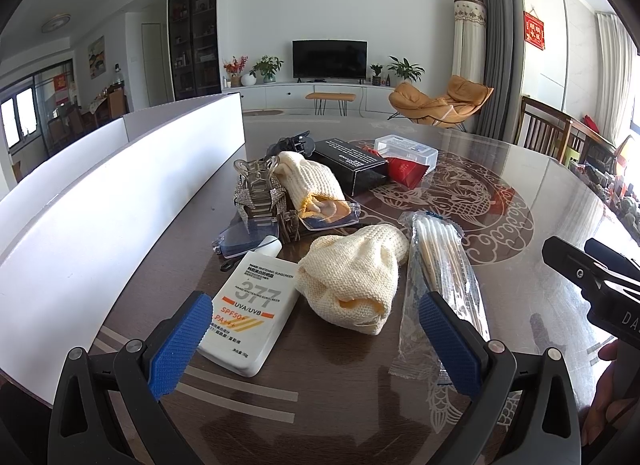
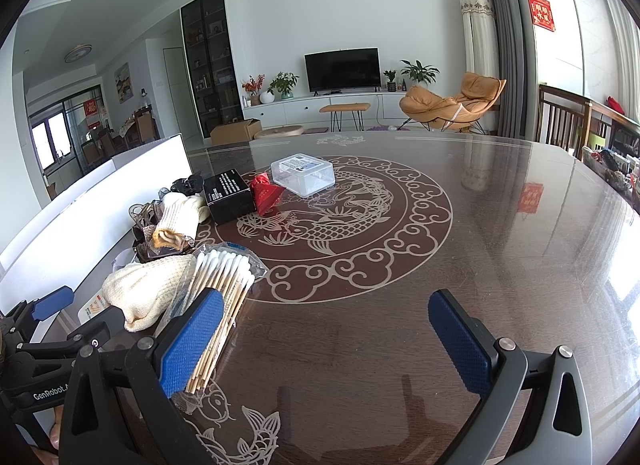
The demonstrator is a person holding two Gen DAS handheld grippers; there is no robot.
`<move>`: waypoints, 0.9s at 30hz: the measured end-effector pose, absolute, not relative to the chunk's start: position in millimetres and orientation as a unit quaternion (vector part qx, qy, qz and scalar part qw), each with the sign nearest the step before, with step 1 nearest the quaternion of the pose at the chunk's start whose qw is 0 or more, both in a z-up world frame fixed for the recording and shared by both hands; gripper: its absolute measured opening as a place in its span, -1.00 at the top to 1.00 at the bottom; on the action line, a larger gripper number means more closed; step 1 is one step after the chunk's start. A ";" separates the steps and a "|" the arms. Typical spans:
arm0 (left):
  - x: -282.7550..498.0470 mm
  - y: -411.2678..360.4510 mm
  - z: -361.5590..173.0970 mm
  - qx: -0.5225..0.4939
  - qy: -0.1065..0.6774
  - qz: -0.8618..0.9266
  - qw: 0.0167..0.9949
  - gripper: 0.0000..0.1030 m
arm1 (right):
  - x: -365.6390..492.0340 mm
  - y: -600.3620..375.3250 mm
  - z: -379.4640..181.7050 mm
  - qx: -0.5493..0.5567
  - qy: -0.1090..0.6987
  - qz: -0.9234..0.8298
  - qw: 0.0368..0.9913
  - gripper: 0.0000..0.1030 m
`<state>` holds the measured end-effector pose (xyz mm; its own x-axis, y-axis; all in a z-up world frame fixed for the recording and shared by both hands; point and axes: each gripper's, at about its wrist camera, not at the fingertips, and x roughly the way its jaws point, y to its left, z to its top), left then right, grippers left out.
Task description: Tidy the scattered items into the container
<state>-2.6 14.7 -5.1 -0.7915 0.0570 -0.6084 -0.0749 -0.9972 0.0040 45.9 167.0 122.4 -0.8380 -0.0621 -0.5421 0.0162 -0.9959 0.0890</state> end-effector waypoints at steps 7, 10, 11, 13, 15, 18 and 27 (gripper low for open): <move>-2.9 14.8 -5.1 -0.321 0.014 0.946 0.035 -1.00 | 46.4 166.3 122.2 0.284 -0.041 -0.958 0.021 -0.99; -2.9 14.7 -5.2 -0.321 0.014 0.946 0.035 -1.00 | 46.3 166.5 122.1 0.284 -0.041 -0.958 0.020 -0.99; -2.7 14.8 -5.3 -0.321 0.014 0.946 0.035 -1.00 | 46.1 166.8 122.1 0.284 -0.041 -0.958 0.021 -0.99; -2.7 14.7 -5.2 -0.320 0.014 0.947 0.035 -1.00 | 46.2 166.7 122.1 0.284 -0.041 -0.958 0.020 -0.99; -3.5 14.4 -4.1 -0.319 0.014 0.947 0.035 -1.00 | 46.1 166.8 122.1 0.284 -0.041 -0.958 0.020 -0.99; -4.6 13.6 -3.3 -0.319 0.014 0.947 0.034 -1.00 | 45.9 167.0 122.1 0.284 -0.041 -0.958 0.021 -0.99; -4.8 13.6 -3.3 -0.318 0.015 0.947 0.034 -1.00 | 45.7 167.2 122.1 0.284 -0.042 -0.958 0.021 -0.99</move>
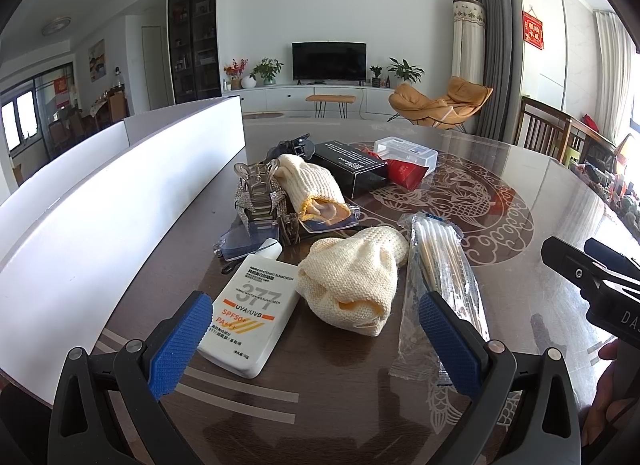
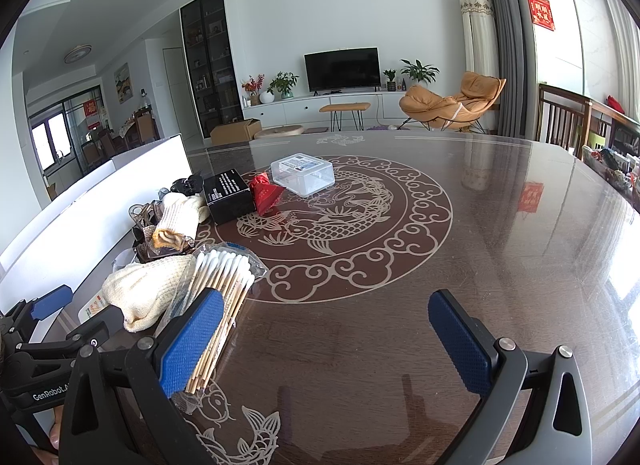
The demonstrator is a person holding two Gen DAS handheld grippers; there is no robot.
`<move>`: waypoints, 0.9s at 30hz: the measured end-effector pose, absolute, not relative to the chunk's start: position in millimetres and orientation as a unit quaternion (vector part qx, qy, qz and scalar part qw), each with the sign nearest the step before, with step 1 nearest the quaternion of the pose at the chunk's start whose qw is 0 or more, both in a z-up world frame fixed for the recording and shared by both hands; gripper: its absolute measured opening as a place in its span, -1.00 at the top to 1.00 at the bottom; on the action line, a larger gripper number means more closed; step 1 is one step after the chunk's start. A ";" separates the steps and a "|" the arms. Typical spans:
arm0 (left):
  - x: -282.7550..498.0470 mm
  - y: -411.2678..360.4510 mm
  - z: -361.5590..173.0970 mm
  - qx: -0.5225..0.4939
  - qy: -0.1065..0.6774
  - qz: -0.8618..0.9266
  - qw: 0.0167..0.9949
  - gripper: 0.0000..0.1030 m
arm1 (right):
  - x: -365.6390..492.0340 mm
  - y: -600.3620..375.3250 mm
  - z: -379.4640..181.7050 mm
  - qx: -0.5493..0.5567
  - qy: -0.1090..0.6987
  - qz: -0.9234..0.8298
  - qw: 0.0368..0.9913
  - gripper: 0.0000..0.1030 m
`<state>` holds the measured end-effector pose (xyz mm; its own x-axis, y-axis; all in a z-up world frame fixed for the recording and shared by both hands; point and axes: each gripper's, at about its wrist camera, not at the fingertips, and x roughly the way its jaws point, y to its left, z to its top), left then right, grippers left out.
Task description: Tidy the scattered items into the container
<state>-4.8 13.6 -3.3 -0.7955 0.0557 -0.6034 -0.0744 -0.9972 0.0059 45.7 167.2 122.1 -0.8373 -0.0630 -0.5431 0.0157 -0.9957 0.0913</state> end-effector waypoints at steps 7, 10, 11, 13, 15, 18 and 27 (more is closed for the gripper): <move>-6.4 13.3 -2.7 -0.317 0.014 0.948 0.035 -1.00 | 46.6 166.7 121.7 0.285 -0.042 -0.957 0.020 -0.99; -6.2 13.6 -2.8 -0.317 0.015 0.948 0.035 -1.00 | 46.7 166.5 121.6 0.286 -0.042 -0.957 0.020 -0.99; -5.7 13.9 -2.9 -0.317 0.015 0.948 0.035 -1.00 | 46.9 166.7 121.6 0.286 -0.043 -0.957 0.020 -0.99; -5.8 14.3 -3.0 -0.317 0.017 0.947 0.035 -1.00 | 47.4 166.4 121.3 0.288 -0.045 -0.956 0.021 -0.99; -7.2 14.1 -2.6 -0.317 0.020 0.947 0.035 -1.00 | 47.1 166.3 120.8 0.290 -0.047 -0.956 0.021 -0.99; -6.5 15.1 -4.3 -0.317 0.022 0.948 0.036 -1.00 | 46.5 166.7 120.6 0.291 -0.051 -0.955 0.021 -0.99; -8.7 14.2 -5.5 -0.318 0.021 0.947 0.037 -1.00 | 45.6 167.3 120.1 0.295 -0.055 -0.954 0.022 -0.99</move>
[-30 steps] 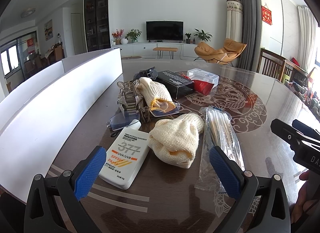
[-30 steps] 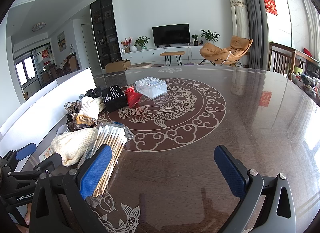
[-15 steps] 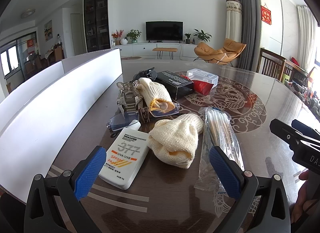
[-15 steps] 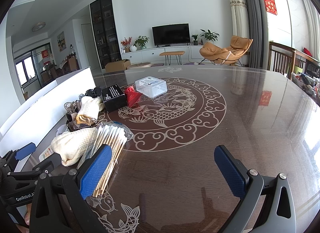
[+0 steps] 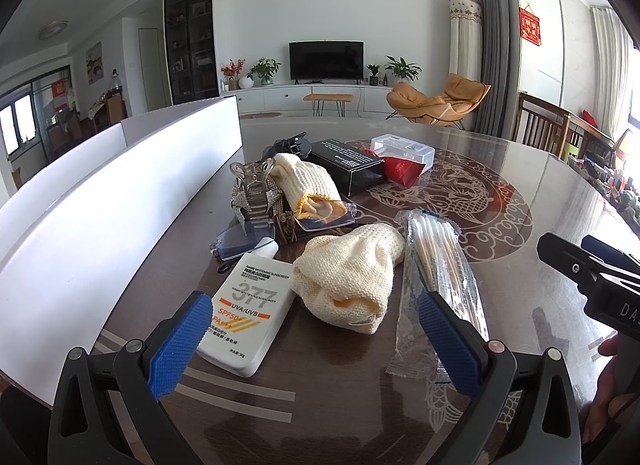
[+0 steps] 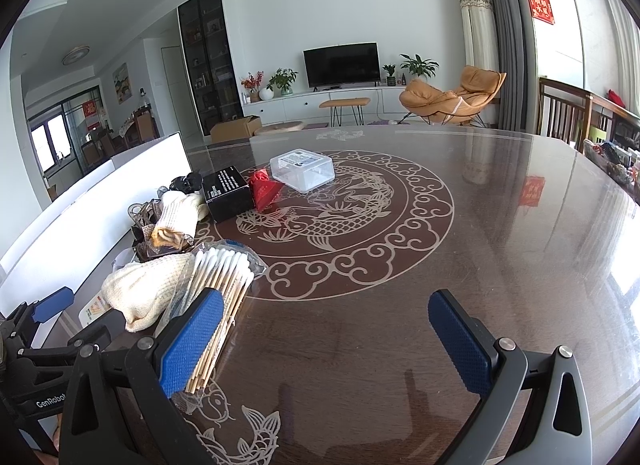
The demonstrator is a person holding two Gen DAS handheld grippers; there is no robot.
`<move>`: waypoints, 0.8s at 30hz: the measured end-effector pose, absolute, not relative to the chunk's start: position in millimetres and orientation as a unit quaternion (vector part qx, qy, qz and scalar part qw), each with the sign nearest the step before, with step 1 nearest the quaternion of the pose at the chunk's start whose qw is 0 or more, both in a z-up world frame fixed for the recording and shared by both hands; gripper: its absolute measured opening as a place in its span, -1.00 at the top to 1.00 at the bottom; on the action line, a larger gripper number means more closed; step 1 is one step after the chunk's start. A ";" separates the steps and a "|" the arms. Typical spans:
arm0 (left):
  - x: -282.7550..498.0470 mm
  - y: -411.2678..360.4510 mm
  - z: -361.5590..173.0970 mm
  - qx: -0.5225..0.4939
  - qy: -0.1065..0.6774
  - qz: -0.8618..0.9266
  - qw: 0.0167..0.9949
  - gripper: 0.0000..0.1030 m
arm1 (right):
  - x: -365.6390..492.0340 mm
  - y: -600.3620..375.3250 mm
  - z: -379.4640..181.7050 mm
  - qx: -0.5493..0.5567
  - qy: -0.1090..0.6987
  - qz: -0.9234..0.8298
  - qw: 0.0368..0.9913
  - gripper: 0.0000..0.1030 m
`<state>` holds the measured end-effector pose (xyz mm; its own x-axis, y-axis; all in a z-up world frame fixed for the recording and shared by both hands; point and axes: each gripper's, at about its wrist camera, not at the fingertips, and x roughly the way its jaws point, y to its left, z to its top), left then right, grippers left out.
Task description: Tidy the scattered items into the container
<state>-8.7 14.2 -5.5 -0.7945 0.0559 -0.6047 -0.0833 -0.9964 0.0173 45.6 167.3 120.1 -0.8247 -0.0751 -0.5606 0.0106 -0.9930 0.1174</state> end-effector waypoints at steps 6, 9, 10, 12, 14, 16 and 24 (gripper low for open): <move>-8.6 14.4 -5.7 -0.318 0.022 0.947 0.037 -1.00 | 43.8 168.5 119.7 0.296 -0.056 -0.953 0.023 -0.99; -8.9 14.7 -6.6 -0.319 0.022 0.947 0.037 -1.00 | 43.3 168.1 119.1 0.298 -0.057 -0.953 0.024 -0.99; -8.9 14.9 -6.8 -0.318 0.022 0.947 0.037 -1.00 | 43.3 168.4 119.0 0.298 -0.058 -0.953 0.025 -0.99; -8.5 14.9 -6.7 -0.319 0.023 0.947 0.037 -1.00 | 43.5 168.8 118.5 0.298 -0.058 -0.952 0.026 -0.99; -6.1 12.3 -5.1 -0.320 0.026 0.946 0.037 -1.00 | 43.1 168.5 118.7 0.300 -0.058 -0.952 0.028 -0.99; 1.4 6.8 -0.5 -0.317 0.026 0.947 0.040 -1.00 | 39.2 167.4 117.5 0.312 -0.056 -0.948 0.036 -0.99; 36.0 -23.5 10.3 -0.312 0.002 0.950 0.032 -1.00 | 15.7 126.3 110.8 0.403 -0.074 -0.896 0.173 -0.99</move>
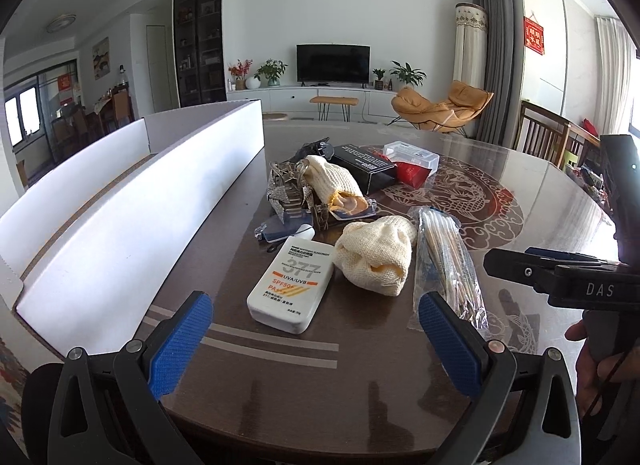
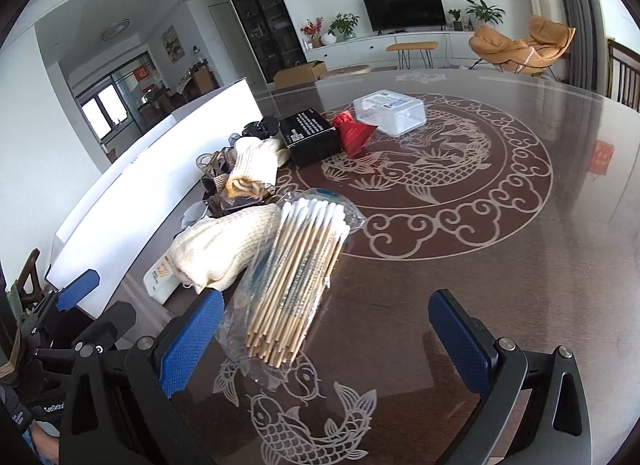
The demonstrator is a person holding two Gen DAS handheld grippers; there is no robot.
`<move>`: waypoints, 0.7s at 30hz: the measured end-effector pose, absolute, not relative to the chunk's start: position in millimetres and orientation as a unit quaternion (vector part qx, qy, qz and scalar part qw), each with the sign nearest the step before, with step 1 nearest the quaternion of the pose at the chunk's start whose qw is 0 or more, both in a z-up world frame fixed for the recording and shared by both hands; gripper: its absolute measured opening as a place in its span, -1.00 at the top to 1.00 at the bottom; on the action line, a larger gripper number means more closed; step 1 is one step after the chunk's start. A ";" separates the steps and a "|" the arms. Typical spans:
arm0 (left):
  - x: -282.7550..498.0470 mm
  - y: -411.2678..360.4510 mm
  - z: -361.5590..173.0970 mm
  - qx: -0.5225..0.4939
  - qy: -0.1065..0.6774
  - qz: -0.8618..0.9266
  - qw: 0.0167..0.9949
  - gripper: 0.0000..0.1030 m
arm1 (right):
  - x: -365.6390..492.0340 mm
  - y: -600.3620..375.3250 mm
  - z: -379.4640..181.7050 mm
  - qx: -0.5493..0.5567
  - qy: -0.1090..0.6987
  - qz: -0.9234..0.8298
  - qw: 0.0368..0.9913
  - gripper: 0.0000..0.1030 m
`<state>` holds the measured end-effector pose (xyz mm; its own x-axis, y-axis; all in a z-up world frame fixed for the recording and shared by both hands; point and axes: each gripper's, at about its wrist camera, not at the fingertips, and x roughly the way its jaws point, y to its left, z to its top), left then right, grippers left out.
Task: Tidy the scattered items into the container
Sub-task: 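Grasp the cotton swab pack with the right tool while the left tool grasps the white sunscreen bottle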
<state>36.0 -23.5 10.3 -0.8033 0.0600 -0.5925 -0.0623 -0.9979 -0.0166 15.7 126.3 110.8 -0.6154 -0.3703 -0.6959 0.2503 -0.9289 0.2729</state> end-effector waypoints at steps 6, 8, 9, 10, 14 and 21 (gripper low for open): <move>37.1 -27.1 8.1 -0.311 0.000 0.950 0.030 -1.00 | -13.2 85.5 91.7 0.456 0.004 -0.875 0.161 -0.98; 36.2 -25.1 6.2 -0.314 0.004 0.949 0.030 -1.00 | -19.4 82.8 86.9 0.458 0.051 -0.878 0.128 -0.96; 36.4 -24.2 5.9 -0.313 0.007 0.949 0.030 -1.00 | -21.3 90.7 87.8 0.457 0.054 -0.882 0.098 -0.96; 36.4 -23.7 5.6 -0.312 0.008 0.949 0.030 -1.00 | -23.2 104.6 89.2 0.461 0.036 -0.884 0.070 -0.96; 29.4 -23.0 1.4 -0.322 0.005 0.946 0.034 -1.00 | -18.2 140.3 96.4 0.477 -0.025 -0.873 0.095 -0.98; -3.5 -20.6 -3.3 -0.365 0.018 0.929 0.064 -1.00 | -10.4 126.4 100.3 0.444 0.080 -0.884 0.124 -0.98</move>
